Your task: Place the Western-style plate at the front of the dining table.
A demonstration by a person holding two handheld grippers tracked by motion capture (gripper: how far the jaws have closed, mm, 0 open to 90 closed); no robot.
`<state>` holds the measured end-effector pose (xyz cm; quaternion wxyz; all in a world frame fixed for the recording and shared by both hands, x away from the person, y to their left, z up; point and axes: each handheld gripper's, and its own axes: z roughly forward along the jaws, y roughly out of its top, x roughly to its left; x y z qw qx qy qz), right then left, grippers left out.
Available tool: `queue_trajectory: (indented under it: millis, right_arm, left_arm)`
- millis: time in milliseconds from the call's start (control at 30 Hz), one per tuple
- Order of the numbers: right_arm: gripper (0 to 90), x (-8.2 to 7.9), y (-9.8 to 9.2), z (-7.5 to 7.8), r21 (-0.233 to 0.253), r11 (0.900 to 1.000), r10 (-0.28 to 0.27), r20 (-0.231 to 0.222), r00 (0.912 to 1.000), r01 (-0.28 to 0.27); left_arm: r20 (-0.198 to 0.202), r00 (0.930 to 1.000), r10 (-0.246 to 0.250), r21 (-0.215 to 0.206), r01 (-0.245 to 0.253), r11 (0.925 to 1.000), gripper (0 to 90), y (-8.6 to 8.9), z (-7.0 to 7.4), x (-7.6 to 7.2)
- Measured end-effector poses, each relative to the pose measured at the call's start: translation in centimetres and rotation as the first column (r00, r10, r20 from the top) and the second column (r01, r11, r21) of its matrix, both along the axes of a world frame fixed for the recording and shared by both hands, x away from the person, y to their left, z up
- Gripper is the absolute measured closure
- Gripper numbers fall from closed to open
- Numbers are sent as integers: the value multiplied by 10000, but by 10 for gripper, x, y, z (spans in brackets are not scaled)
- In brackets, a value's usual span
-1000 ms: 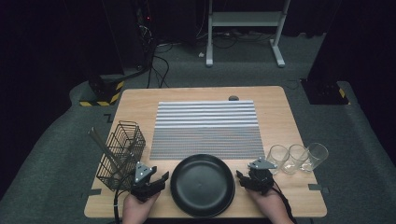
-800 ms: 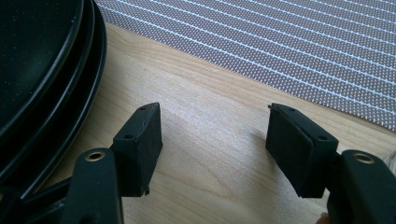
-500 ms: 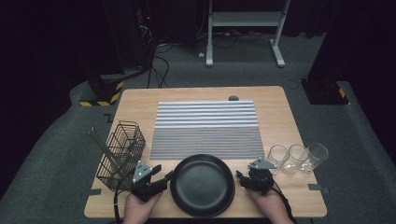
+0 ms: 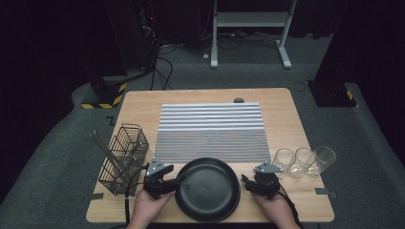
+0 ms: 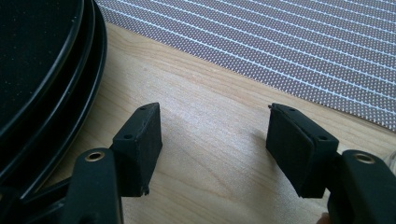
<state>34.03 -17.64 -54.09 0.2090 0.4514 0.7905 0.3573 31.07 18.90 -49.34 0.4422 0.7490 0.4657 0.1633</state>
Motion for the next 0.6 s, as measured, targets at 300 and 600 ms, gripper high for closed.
queue_trajectory:
  millis: [300,600]
  right_arm:
    - [391,-1,0,0,2,10000,71,29,10000,-71]
    - [462,-4,-3,3,74,10000,9,118,9999,-10]
  left_arm:
    - [-589,9981,-171,-391,148,9991,427,8,-8,-3]
    - [-787,9969,-81,-420,48,9991,405,13,-11,-9]
